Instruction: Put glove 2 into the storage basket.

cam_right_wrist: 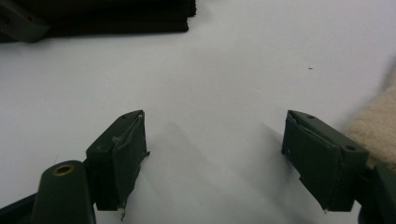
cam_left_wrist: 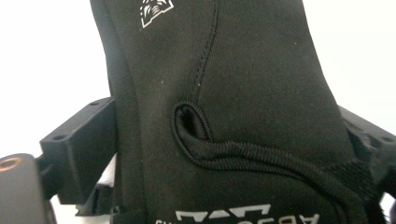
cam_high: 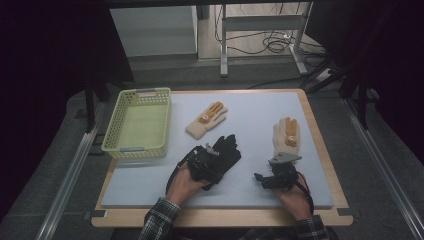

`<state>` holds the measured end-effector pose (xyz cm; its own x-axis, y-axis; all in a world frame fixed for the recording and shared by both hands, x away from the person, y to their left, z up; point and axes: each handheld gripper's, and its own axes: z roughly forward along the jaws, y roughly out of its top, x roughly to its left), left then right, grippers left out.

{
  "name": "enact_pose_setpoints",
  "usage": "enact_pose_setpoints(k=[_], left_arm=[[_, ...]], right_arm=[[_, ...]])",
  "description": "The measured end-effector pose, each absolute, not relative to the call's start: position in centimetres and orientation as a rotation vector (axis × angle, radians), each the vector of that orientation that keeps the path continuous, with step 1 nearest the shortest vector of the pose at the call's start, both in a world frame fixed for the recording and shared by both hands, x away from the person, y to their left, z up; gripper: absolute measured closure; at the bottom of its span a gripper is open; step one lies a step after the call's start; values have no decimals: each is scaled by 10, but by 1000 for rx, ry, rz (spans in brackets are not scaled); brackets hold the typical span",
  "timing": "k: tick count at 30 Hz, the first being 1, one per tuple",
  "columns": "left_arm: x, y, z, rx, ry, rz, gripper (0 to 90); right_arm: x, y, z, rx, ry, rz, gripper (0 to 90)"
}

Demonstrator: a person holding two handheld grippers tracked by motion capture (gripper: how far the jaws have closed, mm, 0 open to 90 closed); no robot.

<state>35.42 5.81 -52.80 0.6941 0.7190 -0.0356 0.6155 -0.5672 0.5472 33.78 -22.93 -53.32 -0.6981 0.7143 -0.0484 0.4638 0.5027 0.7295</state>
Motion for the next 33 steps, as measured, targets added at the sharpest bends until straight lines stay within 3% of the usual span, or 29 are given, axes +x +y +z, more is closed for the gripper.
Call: enact_pose_setpoints(k=[1, 2, 3, 7, 14, 33], left_arm=[[354, 58, -526, 2376, 1021, 260, 136], [352, 57, -524, 2376, 1013, 270, 276], [351, 57, -523, 2382, 1005, 282, 276], [350, 58, -520, 2382, 995, 298, 507], [350, 65, -513, 2346, 960, 334, 662], [366, 105, -442, 2237, 1031, 410, 668]], right_arm=[[338, -229, -533, 983, 2406, 1015, 214], [338, -229, -533, 983, 2406, 1015, 214], [338, -229, -533, 983, 2406, 1015, 214], [338, -229, -533, 983, 2405, 1013, 213], [338, -229, -533, 982, 2405, 1013, 213], [338, -229, -533, 981, 2402, 1012, 208]])
